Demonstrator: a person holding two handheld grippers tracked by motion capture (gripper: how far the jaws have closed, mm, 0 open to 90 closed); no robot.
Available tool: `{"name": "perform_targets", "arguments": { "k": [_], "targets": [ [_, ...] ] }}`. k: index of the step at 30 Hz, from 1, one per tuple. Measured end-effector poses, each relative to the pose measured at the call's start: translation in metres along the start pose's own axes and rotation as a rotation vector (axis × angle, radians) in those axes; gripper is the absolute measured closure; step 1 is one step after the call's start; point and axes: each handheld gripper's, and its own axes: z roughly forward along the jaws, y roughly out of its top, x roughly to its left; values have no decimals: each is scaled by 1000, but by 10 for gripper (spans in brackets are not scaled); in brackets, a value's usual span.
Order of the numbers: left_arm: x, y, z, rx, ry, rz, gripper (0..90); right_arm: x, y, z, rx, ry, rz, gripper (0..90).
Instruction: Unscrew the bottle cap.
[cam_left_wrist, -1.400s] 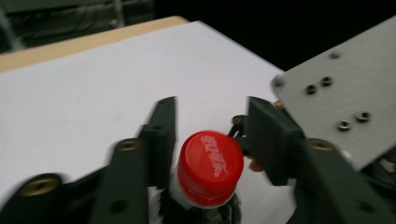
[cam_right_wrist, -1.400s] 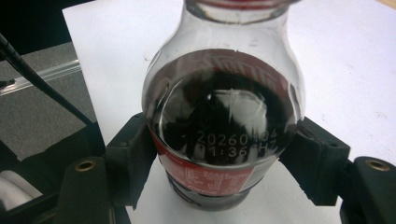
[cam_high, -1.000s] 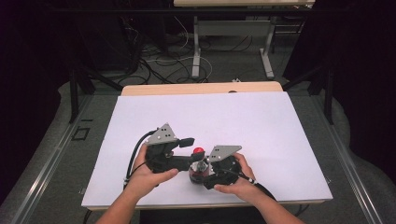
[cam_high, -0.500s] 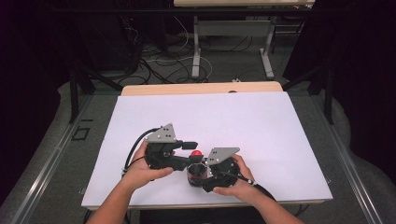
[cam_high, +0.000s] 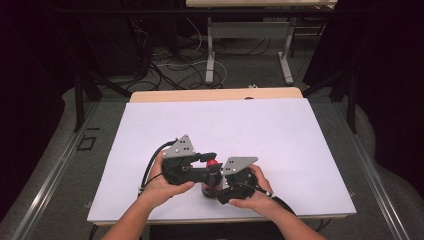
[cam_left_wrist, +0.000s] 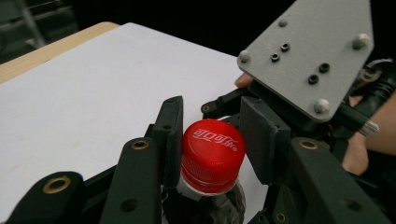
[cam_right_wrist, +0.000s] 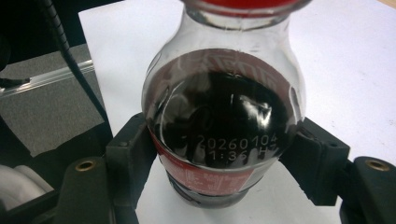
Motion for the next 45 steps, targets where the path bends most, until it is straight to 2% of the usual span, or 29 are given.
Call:
{"name": "perform_targets", "arguments": {
  "k": [4, 5, 6, 8, 10, 12, 14, 17, 18, 19, 21, 22, 24, 25, 28, 32, 34, 37, 39, 41, 42, 44, 45],
  "targets": [
    [-13, 3, 3, 7, 131, -109, 616, -1, 0, 1, -7, -14, 10, 303],
    [-17, 3, 4, 2, 176, -126, 616, -1, 0, 0, -3, -18, 17, 303],
    [-20, 3, 5, -2, 202, -149, 616, -1, 0, 1, -8, -33, 14, 303],
    [-27, 3, 8, -13, 258, -163, 618, -1, -1, 1, -7, -53, 24, 303],
    [-30, 4, 8, -11, 278, -170, 617, 0, -1, 0, 3, -53, 17, 303],
    [-31, 5, 7, -11, 272, -168, 617, 0, -1, 0, -7, -50, 14, 303],
    [-29, 6, 5, -12, 263, -183, 616, 0, 0, -1, -3, -40, 11, 303],
    [-28, 6, 5, -18, 258, -198, 616, 1, 0, -1, -19, -54, 16, 303],
    [-28, 6, 5, -14, 256, -193, 616, 1, 0, -1, -8, -48, 12, 303],
    [-27, 6, 6, -9, 252, -192, 615, 0, 0, -1, -4, -43, 9, 303],
    [-23, 7, 5, 15, 212, -185, 603, 0, 0, 0, 0, -44, 11, 303],
    [-21, 6, 4, -4, 193, -181, 568, 0, -1, 1, -11, -48, 18, 303],
    [-16, 6, 0, -12, 169, -145, 487, -1, -1, 0, -1, -38, 23, 303],
    [-13, 7, -2, -17, 150, -150, 456, -2, -1, 0, -2, -39, 22, 303],
    [-5, 6, -11, -38, 90, -126, 426, -3, -1, -1, -14, -42, 20, 303],
    [4, 7, -18, -21, 4, -67, 416, -4, -1, -2, -12, -30, 14, 303],
    [8, 7, -18, -5, -19, -49, 415, -3, 0, -1, -15, -39, 17, 303],
    [11, 6, -16, 9, -44, -21, 415, -2, 0, 0, -9, -18, 11, 303],
    [12, 5, -15, 19, -74, -8, 428, -1, 0, 0, -10, -18, 13, 303],
    [14, 5, -14, 33, -108, 26, 445, -2, -1, 0, -9, -10, 2, 303],
    [15, 5, -13, 33, -131, 26, 459, -2, -1, 0, -10, -3, 7, 303],
    [19, 4, -12, 36, -149, 36, 479, -1, 0, 0, -7, 9, 2, 303],
    [20, 4, -12, 41, -152, 28, 491, -1, 0, 0, -10, 10, 1, 303]
  ]
}}
